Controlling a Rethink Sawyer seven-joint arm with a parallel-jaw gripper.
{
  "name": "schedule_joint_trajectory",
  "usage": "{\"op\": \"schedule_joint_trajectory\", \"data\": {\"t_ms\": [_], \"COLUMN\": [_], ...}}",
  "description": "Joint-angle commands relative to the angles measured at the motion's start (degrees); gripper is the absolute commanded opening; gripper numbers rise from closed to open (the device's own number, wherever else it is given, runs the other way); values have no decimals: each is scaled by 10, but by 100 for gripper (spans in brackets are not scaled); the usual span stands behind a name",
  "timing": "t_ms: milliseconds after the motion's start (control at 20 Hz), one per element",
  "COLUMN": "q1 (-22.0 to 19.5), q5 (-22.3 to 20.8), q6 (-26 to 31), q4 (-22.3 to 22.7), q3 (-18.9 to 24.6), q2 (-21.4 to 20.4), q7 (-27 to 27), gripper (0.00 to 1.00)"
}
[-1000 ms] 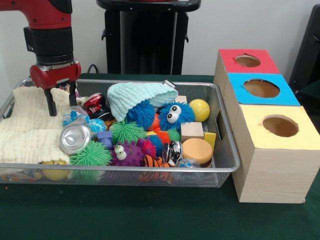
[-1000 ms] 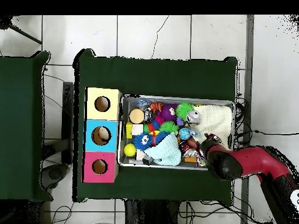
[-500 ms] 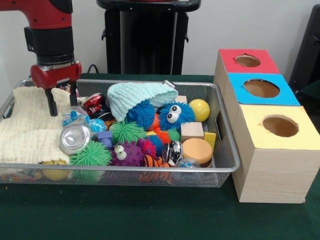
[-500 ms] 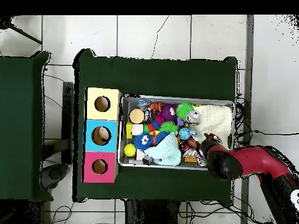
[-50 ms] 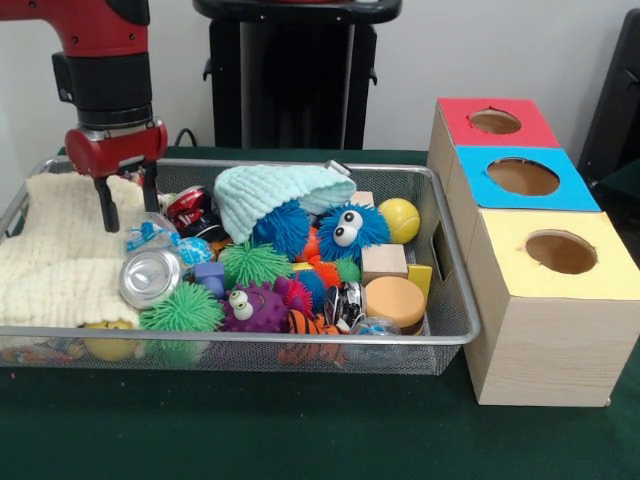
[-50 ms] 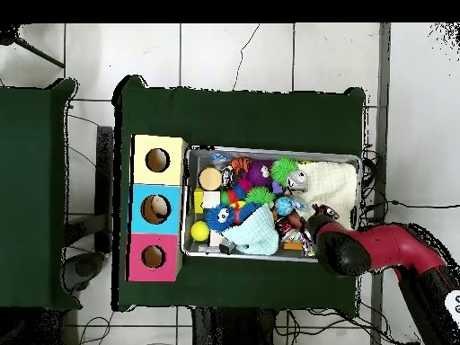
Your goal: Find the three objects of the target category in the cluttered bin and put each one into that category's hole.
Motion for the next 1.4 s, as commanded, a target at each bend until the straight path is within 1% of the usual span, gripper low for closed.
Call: {"op": "schedule_joint_trajectory", "data": {"t_ms": [50,200,350,750,1150,1400], "q1": [23,34,35,47,37,27], "q5": [4,4,7,-2,0,6], "q6": [43,43,44,34,35,36], "q4": [25,28,29,27,29,30], "q3": [6,2,1,-7,-4,6], "q2": [-11,-19,-23,-20,-18,-12], "q7": [-106,-93,-95,-84,-99,-117], "gripper": [100,100,100,100,100,100]}}
